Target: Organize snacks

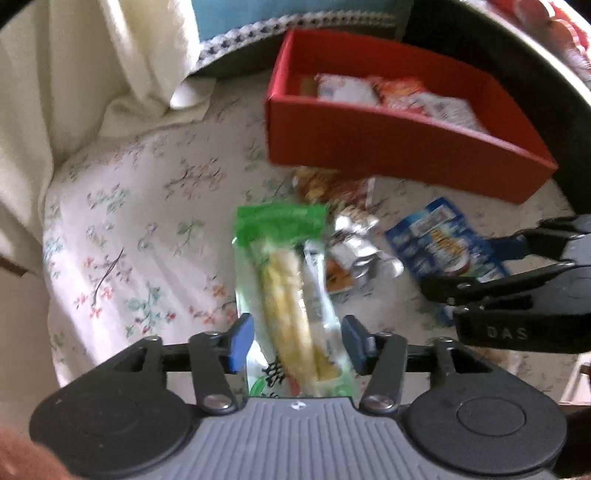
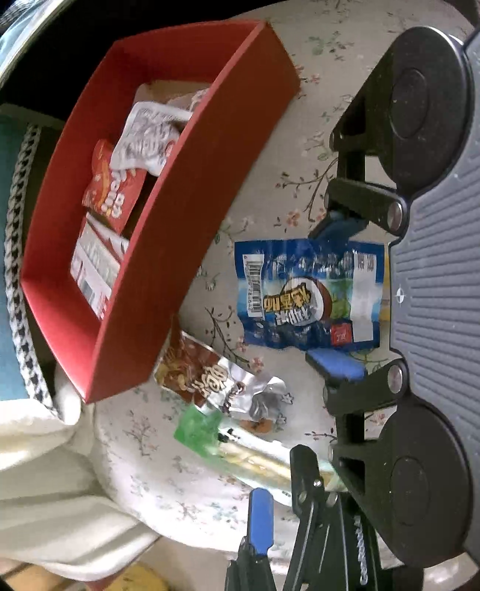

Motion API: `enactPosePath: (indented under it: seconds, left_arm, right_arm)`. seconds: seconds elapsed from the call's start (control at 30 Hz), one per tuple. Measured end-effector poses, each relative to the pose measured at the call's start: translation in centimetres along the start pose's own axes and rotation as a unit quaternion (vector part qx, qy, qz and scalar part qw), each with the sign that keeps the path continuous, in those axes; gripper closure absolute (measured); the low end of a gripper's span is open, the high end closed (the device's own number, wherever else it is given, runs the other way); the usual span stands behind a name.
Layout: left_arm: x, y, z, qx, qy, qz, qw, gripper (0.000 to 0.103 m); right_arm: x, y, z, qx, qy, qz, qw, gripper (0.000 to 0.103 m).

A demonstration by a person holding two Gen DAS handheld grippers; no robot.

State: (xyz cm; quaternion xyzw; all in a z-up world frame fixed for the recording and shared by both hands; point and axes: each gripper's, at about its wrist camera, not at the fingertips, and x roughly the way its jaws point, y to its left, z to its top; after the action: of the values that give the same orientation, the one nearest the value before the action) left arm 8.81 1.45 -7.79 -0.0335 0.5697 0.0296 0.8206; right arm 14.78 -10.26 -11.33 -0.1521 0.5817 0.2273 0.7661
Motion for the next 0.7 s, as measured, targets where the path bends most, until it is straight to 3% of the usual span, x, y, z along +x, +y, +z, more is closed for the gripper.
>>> enactPosePath:
  seconds: [0.07, 0.17, 0.23, 0.27, 0.37, 0.47, 0.7]
  left_arm:
    - [0.1, -0.1, -0.1, 0.001, -0.005, 0.019, 0.9998, 0.038]
    - [1.1, 0.4, -0.8, -0.017, 0.003, 0.037, 0.9992, 0.035]
    - [0.8, 0.6, -1.4, -0.031, -0.009, 0.034, 0.9989, 0.045]
    - [0.4, 0.2, -1.5, -0.02, -0.014, 0.034, 0.9991, 0.056]
    - [-0.5, -0.7, -1.6, -0.004, -0.027, 0.023, 0.9994, 0.069]
    - [-1.1, -1.2, -1.2, -0.001, -0.028, -0.004, 0.9996, 0.072]
    - [-2.3, -1.9, -0.8, -0.002, -0.041, -0.023, 0.9989, 0.073]
  right_arm:
    - [0.4, 0.7, 0.2, -0.014, 0.004, -0.009, 1.0, 0.021]
    - [0.6, 0.9, 0.3, -0.022, 0.0, -0.021, 1.0, 0.026]
    - [0.2, 1.0, 0.1, -0.026, 0.001, -0.019, 0.999, 0.028]
    - [0.0, 1.0, -0.1, -0.03, 0.001, -0.015, 0.999, 0.029]
    - [-0.6, 1.0, -0.6, -0.027, 0.004, 0.007, 1.0, 0.029]
    - [-1.5, 0.4, -0.8, -0.016, -0.01, 0.016, 1.0, 0.029]
    - [-3.6, -1.2, -0.5, 0.018, -0.04, 0.031, 0.999, 0.029]
